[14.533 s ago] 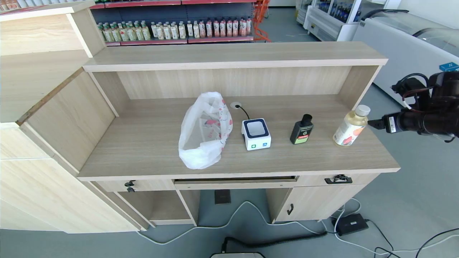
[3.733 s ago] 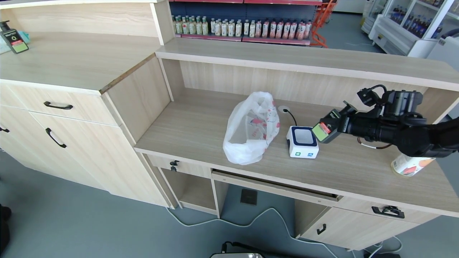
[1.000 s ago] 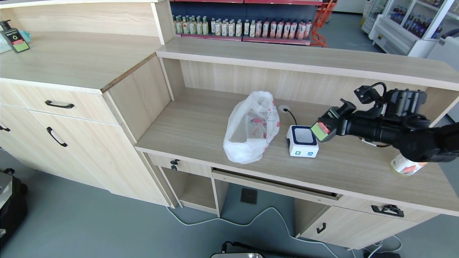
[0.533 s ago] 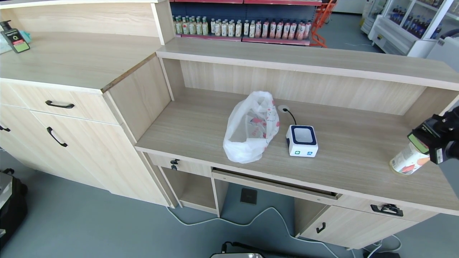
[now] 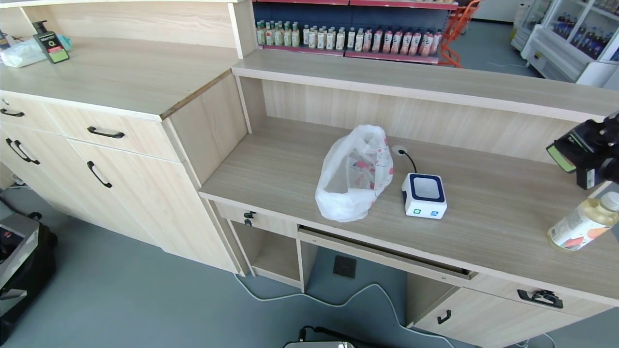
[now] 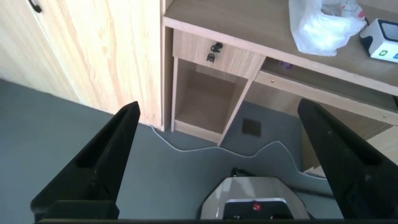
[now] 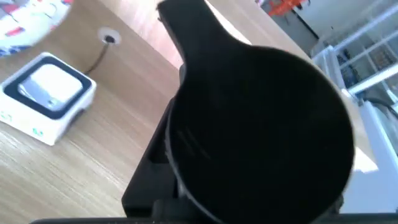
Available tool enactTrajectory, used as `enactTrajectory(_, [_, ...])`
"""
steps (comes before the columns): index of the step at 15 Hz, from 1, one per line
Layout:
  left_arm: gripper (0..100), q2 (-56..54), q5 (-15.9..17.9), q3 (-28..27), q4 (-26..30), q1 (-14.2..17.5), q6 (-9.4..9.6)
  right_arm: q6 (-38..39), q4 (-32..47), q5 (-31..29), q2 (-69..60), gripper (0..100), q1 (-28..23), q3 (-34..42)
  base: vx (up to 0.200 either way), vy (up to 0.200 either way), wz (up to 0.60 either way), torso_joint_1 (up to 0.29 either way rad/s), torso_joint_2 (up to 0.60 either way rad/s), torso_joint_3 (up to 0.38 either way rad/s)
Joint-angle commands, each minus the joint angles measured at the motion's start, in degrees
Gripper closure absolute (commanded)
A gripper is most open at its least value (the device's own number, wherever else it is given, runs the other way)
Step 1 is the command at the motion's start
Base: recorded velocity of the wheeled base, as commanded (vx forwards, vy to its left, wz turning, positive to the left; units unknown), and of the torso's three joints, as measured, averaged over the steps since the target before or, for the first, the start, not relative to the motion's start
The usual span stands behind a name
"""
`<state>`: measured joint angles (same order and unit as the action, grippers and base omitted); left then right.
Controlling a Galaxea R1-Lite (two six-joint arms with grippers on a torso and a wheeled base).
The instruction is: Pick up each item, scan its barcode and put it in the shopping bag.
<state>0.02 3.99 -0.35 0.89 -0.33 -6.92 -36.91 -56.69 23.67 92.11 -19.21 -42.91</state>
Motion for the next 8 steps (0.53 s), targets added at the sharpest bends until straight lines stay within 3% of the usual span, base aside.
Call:
enactTrajectory(1, [0,-0.02,0.06,0.00,-0.01,-0.02,-0.02,1.32,0.08,-4.07,4.04,100,8.31,-8.42,0.000,0.000,0.60,0.002,0.01,-0.007])
enactTrajectory(3, [0,-0.02,-0.03,0.00,-0.01,-0.02,-0.02,5.62,0.17,-9.35,9.75,100,16.66,-17.03,0.000,0.000,0.60,0.000,0.00,0.000])
enactTrajectory(5, [0,-0.02,-0.03,0.00,-0.01,-0.02,-0.02,8.96,0.17,-9.17,16.87,100,22.11,-23.53,0.000,0.000,0.00,0.000,0.00,0.000])
enactTrajectory(8, [0,-0.02,-0.03,0.00,-0.01,-0.02,-0.02,14.68,0.96,-9.26,26.01,100,27.47,-26.96,0.000,0.000,0.00,0.000,0.00,0.000])
